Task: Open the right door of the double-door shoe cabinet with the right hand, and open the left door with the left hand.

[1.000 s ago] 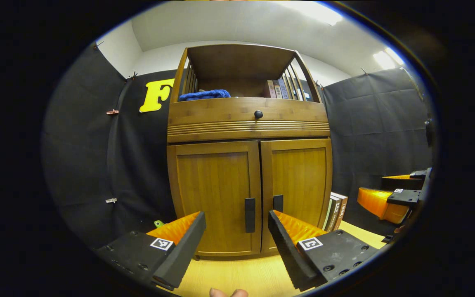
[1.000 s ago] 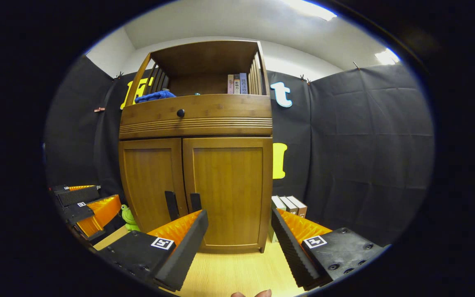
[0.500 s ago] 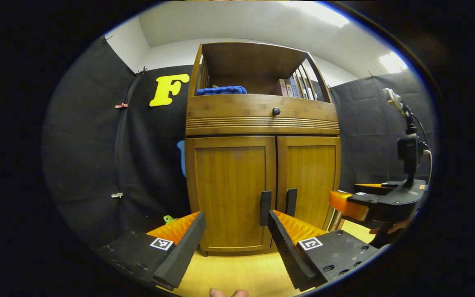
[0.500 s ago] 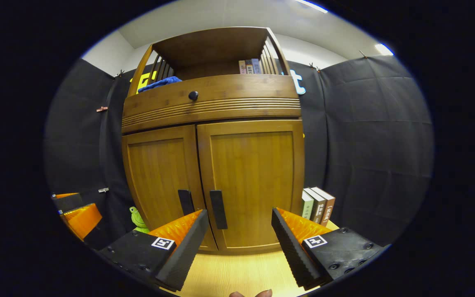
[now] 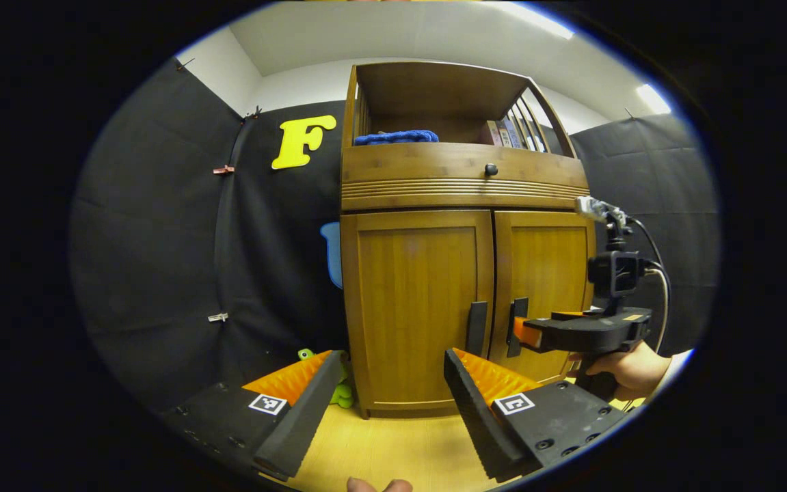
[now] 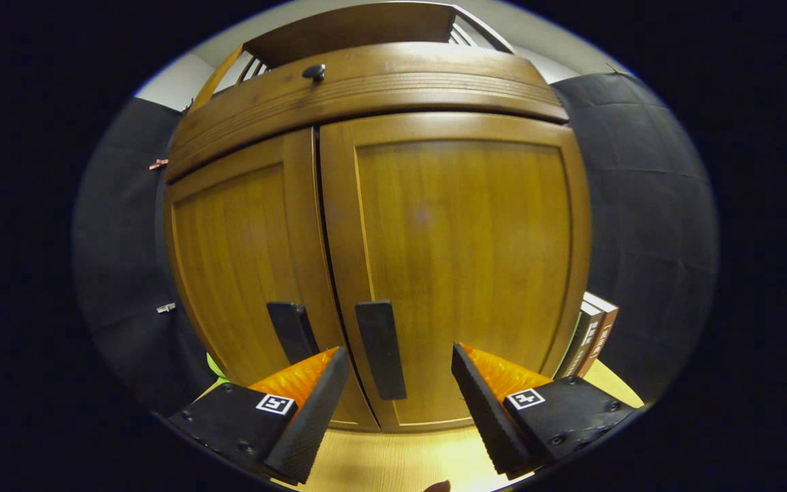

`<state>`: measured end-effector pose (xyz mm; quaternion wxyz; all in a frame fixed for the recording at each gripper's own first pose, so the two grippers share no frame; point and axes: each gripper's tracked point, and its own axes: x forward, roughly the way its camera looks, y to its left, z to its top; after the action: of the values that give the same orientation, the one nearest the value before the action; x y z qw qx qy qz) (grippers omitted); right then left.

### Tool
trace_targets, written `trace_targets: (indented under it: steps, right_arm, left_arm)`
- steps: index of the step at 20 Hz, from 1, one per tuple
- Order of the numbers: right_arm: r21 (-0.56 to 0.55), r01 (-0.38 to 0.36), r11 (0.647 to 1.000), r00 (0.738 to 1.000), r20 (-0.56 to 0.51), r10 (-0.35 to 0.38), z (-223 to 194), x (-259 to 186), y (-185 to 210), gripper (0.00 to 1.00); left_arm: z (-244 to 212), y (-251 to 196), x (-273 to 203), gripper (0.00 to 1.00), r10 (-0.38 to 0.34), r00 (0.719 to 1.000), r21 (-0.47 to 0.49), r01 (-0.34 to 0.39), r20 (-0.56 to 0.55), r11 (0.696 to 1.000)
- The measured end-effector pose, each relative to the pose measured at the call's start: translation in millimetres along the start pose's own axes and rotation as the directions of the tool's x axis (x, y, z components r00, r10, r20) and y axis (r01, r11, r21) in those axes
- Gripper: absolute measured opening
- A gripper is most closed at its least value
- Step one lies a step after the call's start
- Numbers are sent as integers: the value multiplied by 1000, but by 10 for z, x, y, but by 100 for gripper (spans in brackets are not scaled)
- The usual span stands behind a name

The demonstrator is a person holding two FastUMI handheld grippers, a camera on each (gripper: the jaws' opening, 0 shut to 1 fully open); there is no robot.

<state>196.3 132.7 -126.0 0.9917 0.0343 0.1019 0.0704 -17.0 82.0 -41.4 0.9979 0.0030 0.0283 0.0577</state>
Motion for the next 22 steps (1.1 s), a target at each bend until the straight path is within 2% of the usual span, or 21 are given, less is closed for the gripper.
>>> trace_targets:
  steps: [2, 4, 5, 6, 7, 8, 9, 10, 11, 12, 13, 16, 22]
  right_arm:
    - [0, -13, 1000, 1000, -24, 13, -97, 172, 92, 93]
    - [-16, 0, 1000, 999, -44, -1, -202, 311, 79, 76]
    - [-25, 3, 1000, 999, -45, -4, -217, 372, 67, 73]
    - [-30, 4, 1000, 999, -45, -5, -218, 392, 67, 58]
    - [-24, -5, 1000, 999, -42, 4, -255, 468, 80, 53]
    - [-23, -8, 1000, 999, -41, 7, -231, 447, 89, 40]
    - [-31, -8, 999, 999, -39, 7, -245, 461, 80, 36]
    - [-54, -14, 998, 999, -32, 12, -220, 456, 71, 37]
    - [-72, -18, 997, 999, -27, 16, -209, 435, 69, 31]
    - [-69, -27, 997, 999, -37, 24, -227, 417, 83, 32]
    - [-55, -38, 998, 998, -42, 36, -241, 365, 73, 26]
    - [-40, -76, 996, 996, -38, 74, -275, 102, 25, 26]
    - [-30, -107, 994, 994, -41, 105, -310, -495, -209, 26]
  left_arm:
    - [-32, 26, 42, 92, 17, 1000, 5, -17, -14, 1000]
    - [-46, 29, 67, 92, 30, 999, 8, -29, -23, 1000]
    - [-47, 30, 71, 92, 36, 999, 7, -36, -27, 999]
    - [-54, 34, 79, 92, 40, 999, 3, -40, -30, 999]
    - [-58, 41, 90, 94, 46, 998, -3, -46, -35, 999]
    - [-70, 48, 104, 95, 50, 998, -11, -51, -42, 999]
    - [-70, 54, 118, 95, 54, 997, -17, -55, -47, 998]
    - [-74, 67, 135, 94, 57, 997, -20, -58, -50, 998]
    - [-64, 63, 147, 94, 58, 997, -21, -59, -51, 998]
    - [-65, 55, 148, 94, 57, 997, -22, -58, -50, 998]
    - [-48, 41, 165, 94, 53, 997, -23, -54, -48, 998]
    - [-33, -30, 197, 94, 40, 998, -25, -41, -42, 999]
    - [-31, -215, 258, 94, 10, 999, -28, -11, -35, 1000]
